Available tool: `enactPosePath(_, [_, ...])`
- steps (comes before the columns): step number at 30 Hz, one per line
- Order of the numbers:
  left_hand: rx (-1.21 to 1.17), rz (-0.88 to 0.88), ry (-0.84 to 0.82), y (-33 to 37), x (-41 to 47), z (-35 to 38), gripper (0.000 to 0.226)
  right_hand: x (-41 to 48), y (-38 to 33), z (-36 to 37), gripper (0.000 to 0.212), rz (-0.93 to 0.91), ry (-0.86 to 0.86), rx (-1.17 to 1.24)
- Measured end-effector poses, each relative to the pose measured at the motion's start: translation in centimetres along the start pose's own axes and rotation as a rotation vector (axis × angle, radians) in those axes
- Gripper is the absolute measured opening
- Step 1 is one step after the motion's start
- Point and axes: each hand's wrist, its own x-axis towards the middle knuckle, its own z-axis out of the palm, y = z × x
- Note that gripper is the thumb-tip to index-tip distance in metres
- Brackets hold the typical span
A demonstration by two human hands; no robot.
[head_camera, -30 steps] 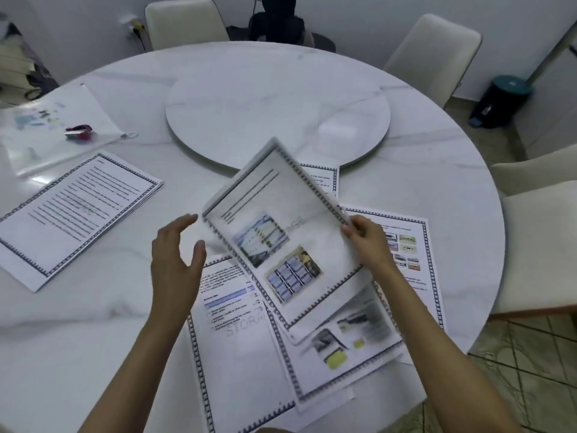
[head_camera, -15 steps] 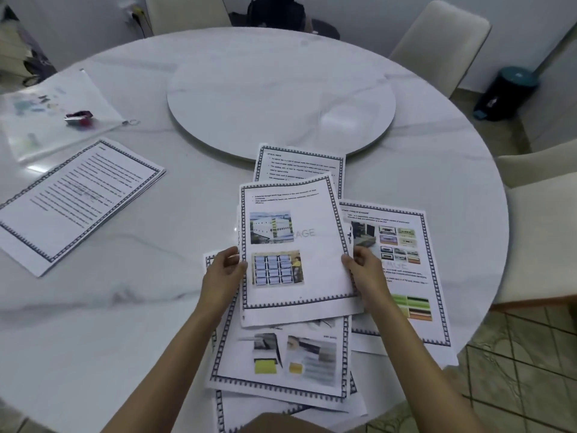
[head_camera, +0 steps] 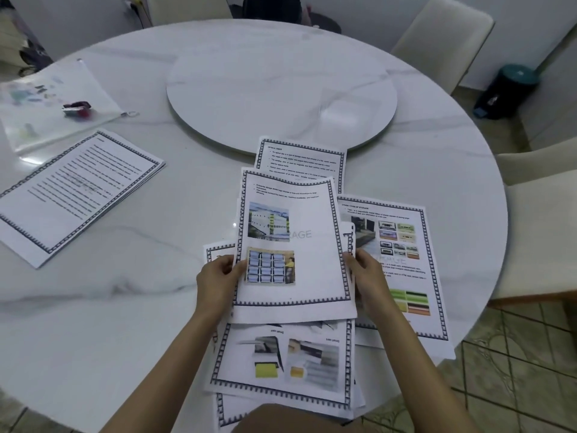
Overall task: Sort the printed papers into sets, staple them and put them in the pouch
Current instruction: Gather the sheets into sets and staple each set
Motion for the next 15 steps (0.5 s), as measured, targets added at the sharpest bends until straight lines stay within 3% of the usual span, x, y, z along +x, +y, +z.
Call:
enactPosePath(4, [0.059, 0.009, 0.073, -0.6, 0.1, -0.7, 0.033, 0.0, 0.2, 0.1, 0.017, -0.035, 0.014, -0.056])
enactPosePath(15, [0.258, 0.015, 0.278, -3.1, 1.1, -9.7, 0.022, 0.2, -1.2, -1.0, 0.018, -0.143, 0.119, -0.263])
